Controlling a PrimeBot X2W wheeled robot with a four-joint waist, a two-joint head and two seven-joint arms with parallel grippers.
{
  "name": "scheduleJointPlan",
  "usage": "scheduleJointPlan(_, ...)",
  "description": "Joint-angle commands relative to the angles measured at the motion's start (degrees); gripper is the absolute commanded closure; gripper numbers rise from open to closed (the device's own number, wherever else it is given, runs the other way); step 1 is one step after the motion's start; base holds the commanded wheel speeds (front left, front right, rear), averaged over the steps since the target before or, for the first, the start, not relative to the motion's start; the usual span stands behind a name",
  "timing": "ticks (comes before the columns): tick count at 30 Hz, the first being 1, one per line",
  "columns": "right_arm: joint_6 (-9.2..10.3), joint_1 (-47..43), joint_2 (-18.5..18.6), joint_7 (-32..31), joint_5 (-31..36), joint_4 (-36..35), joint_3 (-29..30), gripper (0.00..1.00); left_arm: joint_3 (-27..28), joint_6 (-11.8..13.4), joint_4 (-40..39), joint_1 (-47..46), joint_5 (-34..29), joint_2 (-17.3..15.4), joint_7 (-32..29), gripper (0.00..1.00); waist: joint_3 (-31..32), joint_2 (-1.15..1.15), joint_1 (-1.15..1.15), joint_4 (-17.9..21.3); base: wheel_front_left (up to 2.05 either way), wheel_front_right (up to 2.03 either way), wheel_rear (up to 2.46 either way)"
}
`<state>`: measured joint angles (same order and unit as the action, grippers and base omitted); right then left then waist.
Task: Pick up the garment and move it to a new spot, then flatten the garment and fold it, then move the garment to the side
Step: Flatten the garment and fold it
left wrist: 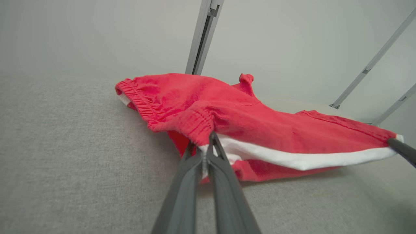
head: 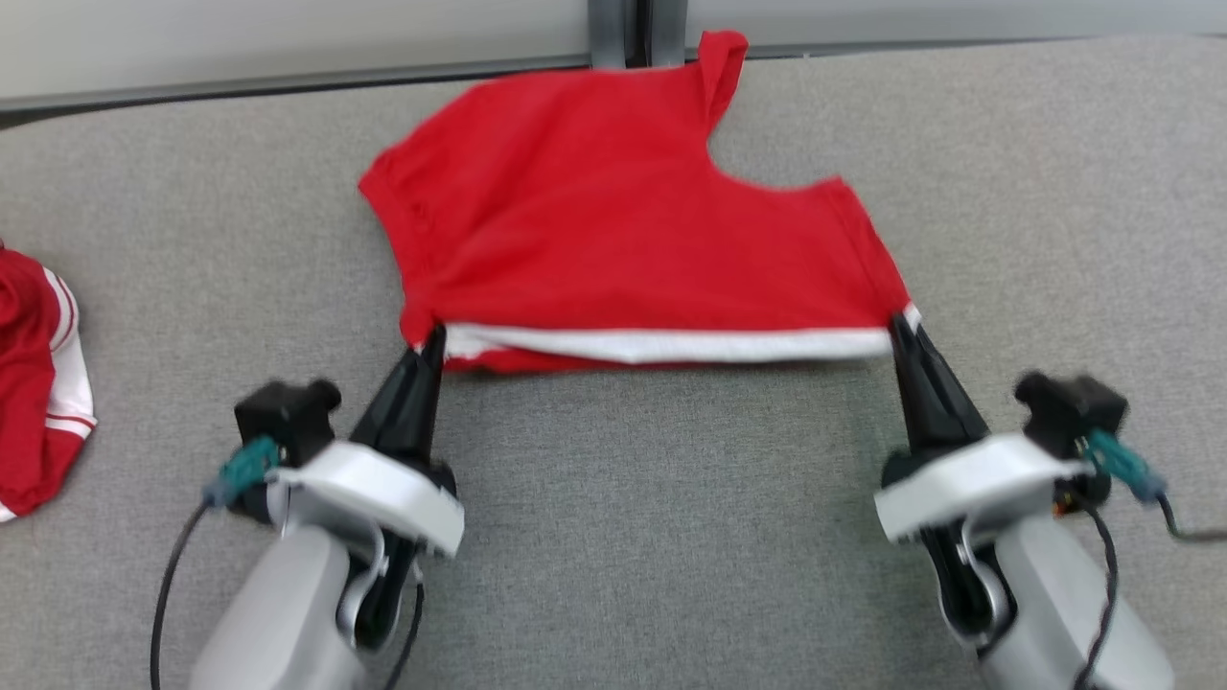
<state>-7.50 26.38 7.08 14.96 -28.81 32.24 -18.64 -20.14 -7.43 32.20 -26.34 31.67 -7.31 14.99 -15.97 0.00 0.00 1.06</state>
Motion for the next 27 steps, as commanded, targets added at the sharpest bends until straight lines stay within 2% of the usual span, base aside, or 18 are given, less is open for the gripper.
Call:
scheduleJointPlan(1, 0.02, -1.13, 0.39, 0.3, 0.2, -0.66, 0.39, 1.0, 0.04, -0.09, -0.53, 0.82, -0.25, -0.47, 0.25, 1.0, 1.72, 0.0, 0.0, -0.15, 0.0, 0.0, 0.0)
scheduleJointPlan(5, 0.02, -11.13, 0.33, 0.3, 1.79, -7.89, 3.26, 1.0, 0.9, 0.1, -6.61, 9.68, -0.86, -1.39, 0.24, 1.0, 4.59, 0.0, 0.0, 0.18, 0.0, 0.0, 0.0)
scheduleJointPlan(9, 0.02, -19.63, 0.17, -1.77, 3.56, -15.55, 5.74, 1.0, 1.33, 1.8, -12.61, 17.06, -0.55, -2.79, -0.36, 1.0, 7.19, 0.0, 0.0, 0.81, 0.0, 0.0, 0.0)
scheduleJointPlan(16, 0.02, -33.05, -1.96, -12.38, 6.53, -31.65, 9.51, 1.0, 1.22, 6.75, -26.72, 31.26, 0.35, -6.11, -5.9, 1.0, 12.36, 0.0, 0.0, 2.52, 0.0, 0.0, 0.0)
scheduleJointPlan(20, 0.02, -36.77, -2.7, -16.22, 7.44, -37.43, 11.08, 1.0, 1.17, 9.42, -33.19, 36.13, 1.13, -7.15, -9.69, 1.0, 13.29, 0.0, 0.0, 2.61, 0.0, 0.0, 0.0)
scheduleJointPlan(27, 0.02, -36.9, -2.83, -19.63, 9.1, -41.53, 12.53, 1.0, 0.87, 11.22, -38.34, 36.56, 1.46, -7.83, -13.31, 1.0, 12.41, 0.0, 0.0, 1.05, 0.0, 0.0, 0.0)
